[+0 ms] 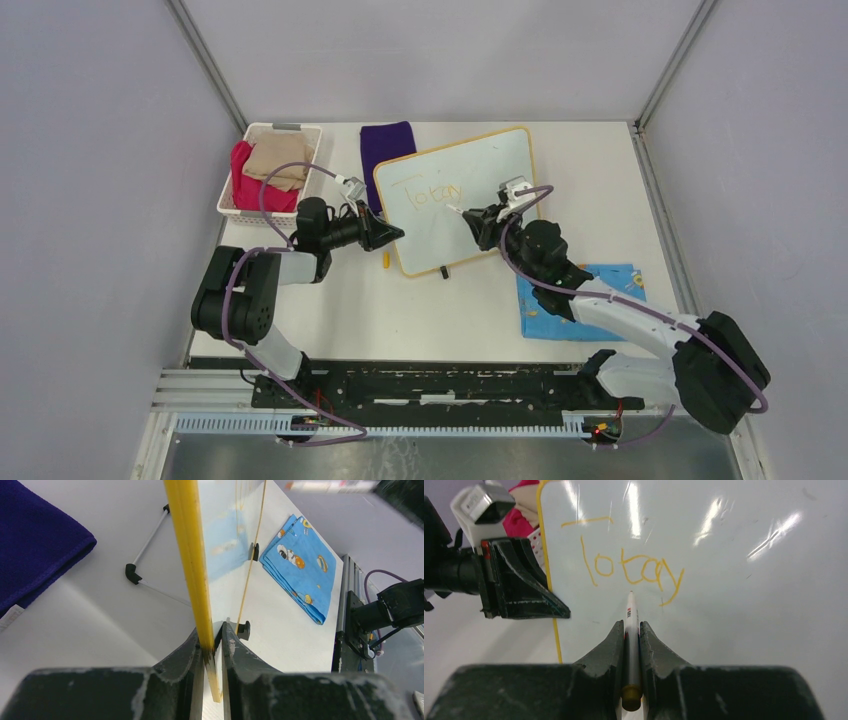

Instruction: Write a sentence on the whiteboard

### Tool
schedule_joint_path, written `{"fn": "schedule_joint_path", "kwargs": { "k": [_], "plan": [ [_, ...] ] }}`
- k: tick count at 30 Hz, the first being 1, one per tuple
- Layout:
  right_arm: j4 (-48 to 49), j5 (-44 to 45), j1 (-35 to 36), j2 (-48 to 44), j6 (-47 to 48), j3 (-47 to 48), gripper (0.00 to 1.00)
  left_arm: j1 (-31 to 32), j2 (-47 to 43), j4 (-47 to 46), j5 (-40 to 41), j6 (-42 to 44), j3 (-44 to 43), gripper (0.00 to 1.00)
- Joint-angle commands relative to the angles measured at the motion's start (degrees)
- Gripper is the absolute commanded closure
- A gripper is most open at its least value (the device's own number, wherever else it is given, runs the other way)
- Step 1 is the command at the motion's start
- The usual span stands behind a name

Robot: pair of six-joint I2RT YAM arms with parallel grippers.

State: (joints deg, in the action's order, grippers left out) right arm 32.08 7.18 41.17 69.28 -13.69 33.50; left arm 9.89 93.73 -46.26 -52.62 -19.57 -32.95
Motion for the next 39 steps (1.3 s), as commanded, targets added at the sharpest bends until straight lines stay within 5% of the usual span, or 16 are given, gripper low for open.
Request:
{"fn": "schedule_joint_path", "kwargs": {
  "k": [1, 39],
  "plan": [
    [5.5, 2.4, -2.8, -6.0, -1.3, 0.9, 1.00, 0.8, 1.0, 5.7, 4.6, 6.4, 0.2, 0.98],
    [4.0, 4.3, -7.6, 4.0, -1.5, 7.0, 1.00, 0.8, 1.3, 5.9, 4.6, 6.6, 0.1, 0.98]
  ]
}}
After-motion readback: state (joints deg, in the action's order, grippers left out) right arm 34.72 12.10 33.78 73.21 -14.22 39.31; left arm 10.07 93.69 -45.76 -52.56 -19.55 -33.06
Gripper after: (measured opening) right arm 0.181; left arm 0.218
